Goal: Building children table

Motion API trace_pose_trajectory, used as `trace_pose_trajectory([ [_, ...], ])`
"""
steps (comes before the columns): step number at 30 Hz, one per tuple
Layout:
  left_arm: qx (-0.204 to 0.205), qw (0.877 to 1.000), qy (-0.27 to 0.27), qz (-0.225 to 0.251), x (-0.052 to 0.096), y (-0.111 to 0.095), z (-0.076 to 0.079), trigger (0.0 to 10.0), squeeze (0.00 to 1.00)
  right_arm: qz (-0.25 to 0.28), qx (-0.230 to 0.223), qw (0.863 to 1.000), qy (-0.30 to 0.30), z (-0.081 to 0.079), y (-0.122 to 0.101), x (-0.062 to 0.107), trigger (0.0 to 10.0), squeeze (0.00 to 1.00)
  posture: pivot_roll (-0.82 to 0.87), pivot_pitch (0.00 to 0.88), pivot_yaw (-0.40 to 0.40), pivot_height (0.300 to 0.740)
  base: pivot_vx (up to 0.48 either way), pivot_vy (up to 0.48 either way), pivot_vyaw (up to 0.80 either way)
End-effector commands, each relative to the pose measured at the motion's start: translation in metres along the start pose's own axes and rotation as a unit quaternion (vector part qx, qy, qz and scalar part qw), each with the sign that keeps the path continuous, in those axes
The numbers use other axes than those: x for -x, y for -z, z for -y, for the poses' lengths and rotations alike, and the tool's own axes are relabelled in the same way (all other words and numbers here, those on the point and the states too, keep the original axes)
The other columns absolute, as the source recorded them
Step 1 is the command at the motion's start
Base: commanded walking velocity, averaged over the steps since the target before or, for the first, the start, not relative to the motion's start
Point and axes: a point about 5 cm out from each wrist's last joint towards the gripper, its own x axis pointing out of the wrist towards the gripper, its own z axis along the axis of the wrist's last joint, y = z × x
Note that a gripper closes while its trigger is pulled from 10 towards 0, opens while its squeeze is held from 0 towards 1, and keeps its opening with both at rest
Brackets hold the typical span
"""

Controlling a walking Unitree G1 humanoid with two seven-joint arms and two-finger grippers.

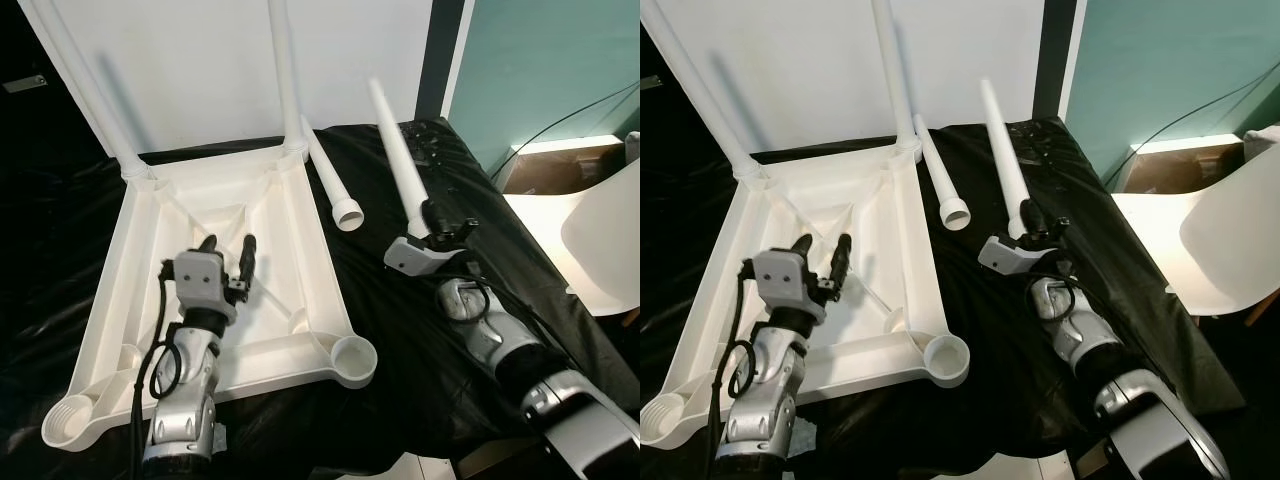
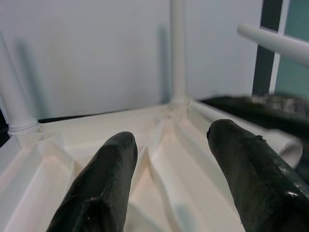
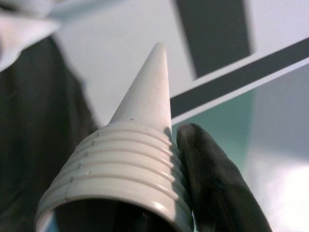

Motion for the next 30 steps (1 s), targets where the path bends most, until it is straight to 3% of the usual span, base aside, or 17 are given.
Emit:
trace_pose_trajectory([
  [1, 0.029, 0.999, 0.014, -0.008, -0.001, 0.002, -0.001, 10.0, 0.00, 0.032, 0.002, 0.999, 0.034, 0.008, -0.010, -0.003, 0.0, 0.00, -0.05, 0.000, 0.046, 0.740, 0.000, 0.000, 0.00],
  [2, 0.084, 0.996, 0.027, -0.014, -0.003, 0.002, 0.001, 10.0, 0.00, 0.055, 0.003, 0.997, 0.046, 0.011, -0.014, -0.001, 0.0, 0.00, -0.06, 0.000, 0.045, 0.740, 0.000, 0.000, 0.00],
  [3, 0.084, 0.996, 0.027, -0.014, -0.003, 0.002, 0.001, 10.0, 0.00, 0.055, 0.003, 0.997, 0.046, 0.011, -0.014, -0.001, 0.0, 0.00, -0.06, 0.000, 0.045, 0.740, 0.000, 0.000, 0.00],
  [4, 0.138, 0.989, 0.052, -0.017, -0.005, 0.001, 0.004, 10.0, 0.00, 0.083, 0.000, 0.995, 0.052, 0.013, -0.019, 0.002, 0.0, 0.00, -0.06, 0.000, 0.045, 0.740, 0.000, 0.000, 0.00],
  [5, 0.138, 0.989, 0.052, -0.017, -0.005, 0.001, 0.004, 10.0, 0.00, 0.083, 0.000, 0.995, 0.052, 0.013, -0.019, 0.002, 0.0, 0.00, -0.06, 0.000, 0.045, 0.740, 0.000, 0.000, 0.00],
  [7, 0.191, 0.978, 0.081, -0.016, -0.007, -0.001, 0.007, 10.0, 0.00, 0.111, -0.002, 0.992, 0.060, 0.014, -0.024, 0.005, 0.0, 0.00, -0.06, 0.000, 0.045, 0.740, 0.000, 0.000, 0.00],
  [10, 0.186, 0.974, 0.129, -0.025, -0.013, -0.001, 0.017, 10.0, 0.00, 0.129, -0.007, 0.991, 0.025, 0.006, -0.024, 0.014, 0.0, 0.00, -0.08, 0.000, 0.045, 0.740, 0.000, 0.000, 0.00],
  [18, 0.188, 0.974, 0.124, -0.025, -0.018, 0.001, 0.020, 10.0, 0.00, 0.130, -0.019, 0.991, 0.028, 0.010, -0.024, 0.014, 0.0, 0.00, -0.10, 0.000, 0.048, 0.740, 0.000, 0.000, 0.00],
  [20, 0.215, 0.968, 0.125, -0.025, -0.021, 0.000, 0.022, 10.0, 0.00, 0.164, -0.021, 0.985, 0.043, 0.018, -0.031, 0.012, 0.0, 0.00, -0.09, 0.000, 0.043, 0.740, 0.000, 0.000, 0.00],
  [22, 0.215, 0.968, 0.125, -0.025, -0.021, 0.000, 0.022, 10.0, 0.00, 0.164, -0.021, 0.985, 0.043, 0.018, -0.031, 0.012, 0.0, 0.00, -0.09, 0.000, 0.043, 0.740, 0.000, 0.000, 0.00],
  [24, 0.265, 0.954, 0.139, -0.019, -0.029, -0.006, 0.027, 10.0, 0.00, 0.196, -0.017, 0.979, 0.046, 0.019, -0.038, 0.017, 0.0, 0.00, -0.09, 0.000, 0.039, 0.740, 0.000, 0.000, 0.00],
  [25, 0.265, 0.954, 0.139, -0.019, -0.029, -0.006, 0.027, 10.0, 0.00, 0.196, -0.017, 0.979, 0.046, 0.019, -0.038, 0.017, 0.0, 0.00, -0.09, 0.000, 0.039, 0.740, 0.000, 0.000, 0.00],
  [26, 0.293, 0.944, 0.153, -0.014, -0.033, -0.010, 0.029, 10.0, 0.00, 0.212, -0.015, 0.976, 0.043, 0.018, -0.041, 0.022, 0.0, 0.00, -0.09, 0.000, 0.039, 0.740, 0.000, 0.000, 0.00],
  [27, 0.324, 0.930, 0.175, -0.008, -0.035, -0.015, 0.032, 10.0, 1.00, 0.226, -0.013, 0.973, 0.041, 0.016, -0.043, 0.026, 0.0, 0.00, -0.10, 0.000, 0.041, 0.740, 0.000, 0.000, 0.00],
  [28, 0.324, 0.930, 0.175, -0.008, -0.035, -0.015, 0.032, 10.0, 1.00, 0.226, -0.013, 0.973, 0.041, 0.016, -0.043, 0.026, 0.0, 0.00, -0.10, 0.000, 0.041, 0.740, 0.000, 0.000, 0.00],
  [29, 0.349, 0.917, 0.194, -0.002, -0.035, -0.019, 0.033, 10.0, 1.00, 0.238, -0.011, 0.970, 0.041, 0.015, -0.045, 0.029, 0.0, 0.00, -0.10, 0.000, 0.043, 0.740, 0.000, 0.000, 0.00],
  [30, 0.349, 0.917, 0.194, -0.002, -0.035, -0.019, 0.033, 10.0, 1.00, 0.238, -0.011, 0.970, 0.041, 0.015, -0.045, 0.029, 0.0, 0.00, -0.10, 0.000, 0.043, 0.740, 0.000, 0.000, 0.00],
])
